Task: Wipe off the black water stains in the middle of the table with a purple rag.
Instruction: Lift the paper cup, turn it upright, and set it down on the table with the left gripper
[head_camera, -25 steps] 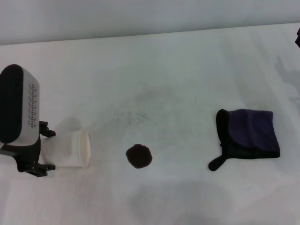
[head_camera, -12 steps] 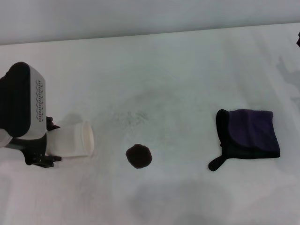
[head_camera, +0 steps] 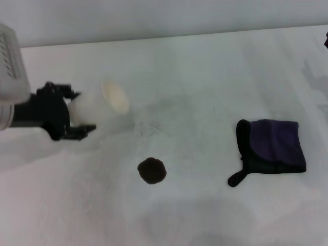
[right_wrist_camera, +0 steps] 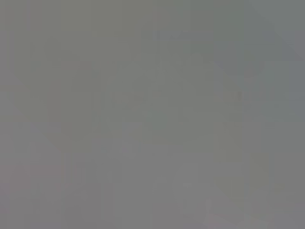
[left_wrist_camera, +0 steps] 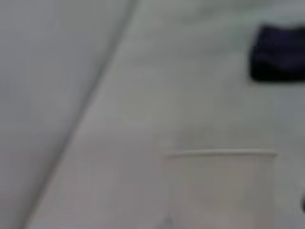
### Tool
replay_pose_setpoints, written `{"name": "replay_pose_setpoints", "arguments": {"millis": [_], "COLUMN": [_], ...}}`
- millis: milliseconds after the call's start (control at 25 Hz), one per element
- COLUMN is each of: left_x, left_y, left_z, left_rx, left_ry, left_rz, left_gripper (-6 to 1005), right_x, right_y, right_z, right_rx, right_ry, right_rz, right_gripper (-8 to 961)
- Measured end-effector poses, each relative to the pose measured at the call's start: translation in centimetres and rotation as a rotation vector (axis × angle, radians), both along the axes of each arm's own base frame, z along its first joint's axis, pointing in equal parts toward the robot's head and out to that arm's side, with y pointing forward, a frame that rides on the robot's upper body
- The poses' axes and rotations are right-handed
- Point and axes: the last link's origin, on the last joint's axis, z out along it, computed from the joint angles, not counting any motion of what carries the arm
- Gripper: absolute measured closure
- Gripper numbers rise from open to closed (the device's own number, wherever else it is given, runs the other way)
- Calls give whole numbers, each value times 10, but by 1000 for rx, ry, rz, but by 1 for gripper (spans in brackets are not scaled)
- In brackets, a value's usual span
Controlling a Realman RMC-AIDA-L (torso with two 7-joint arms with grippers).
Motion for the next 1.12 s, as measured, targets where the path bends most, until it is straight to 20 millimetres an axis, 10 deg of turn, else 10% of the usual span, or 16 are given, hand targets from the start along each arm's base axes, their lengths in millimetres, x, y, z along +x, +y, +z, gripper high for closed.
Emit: {"name": "replay_pose_setpoints", "arguments": {"millis": [1120], "left_x": [-80], "left_y": [-21], "left_z": [-48], "left_rx": [189], "left_ry": [-532], "left_rz": [282], "left_gripper": [262], "right_x": [-4], "right_y": [3], "right_z": [8], "right_rx": [19], "right_ry": [-25], "right_rz": [33], "right_gripper": [78]}}
